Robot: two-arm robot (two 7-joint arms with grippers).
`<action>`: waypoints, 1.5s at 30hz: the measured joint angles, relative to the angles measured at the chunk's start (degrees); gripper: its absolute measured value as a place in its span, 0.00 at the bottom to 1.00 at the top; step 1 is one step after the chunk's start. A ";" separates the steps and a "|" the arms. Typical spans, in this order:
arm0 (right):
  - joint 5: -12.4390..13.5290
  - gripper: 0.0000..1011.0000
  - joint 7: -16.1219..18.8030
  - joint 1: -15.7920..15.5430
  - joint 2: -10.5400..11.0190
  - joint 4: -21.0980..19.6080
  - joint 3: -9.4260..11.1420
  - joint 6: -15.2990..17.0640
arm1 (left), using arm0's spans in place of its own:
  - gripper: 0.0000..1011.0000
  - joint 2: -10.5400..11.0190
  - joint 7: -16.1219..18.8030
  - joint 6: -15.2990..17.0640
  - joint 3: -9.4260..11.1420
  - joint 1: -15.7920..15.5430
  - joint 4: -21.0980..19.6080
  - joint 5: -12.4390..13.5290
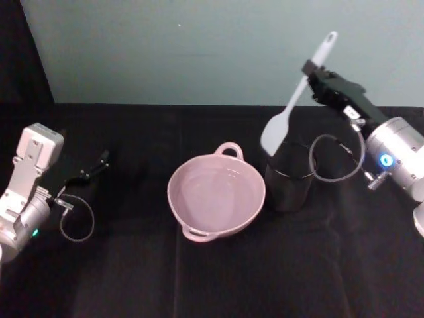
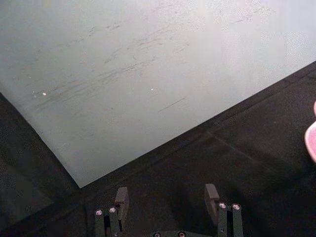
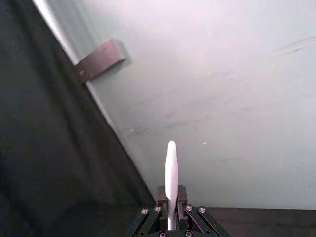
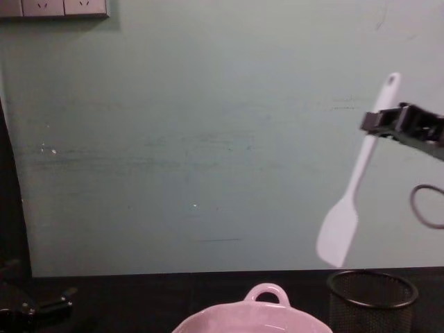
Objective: Use the one hand to pick up the spoon and stir the clear water in the bowl.
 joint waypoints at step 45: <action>8.10 0.10 -9.88 -2.81 -2.48 9.94 -0.14 -5.13 | 1.00 0.00 0.00 0.00 0.00 0.00 0.00 0.00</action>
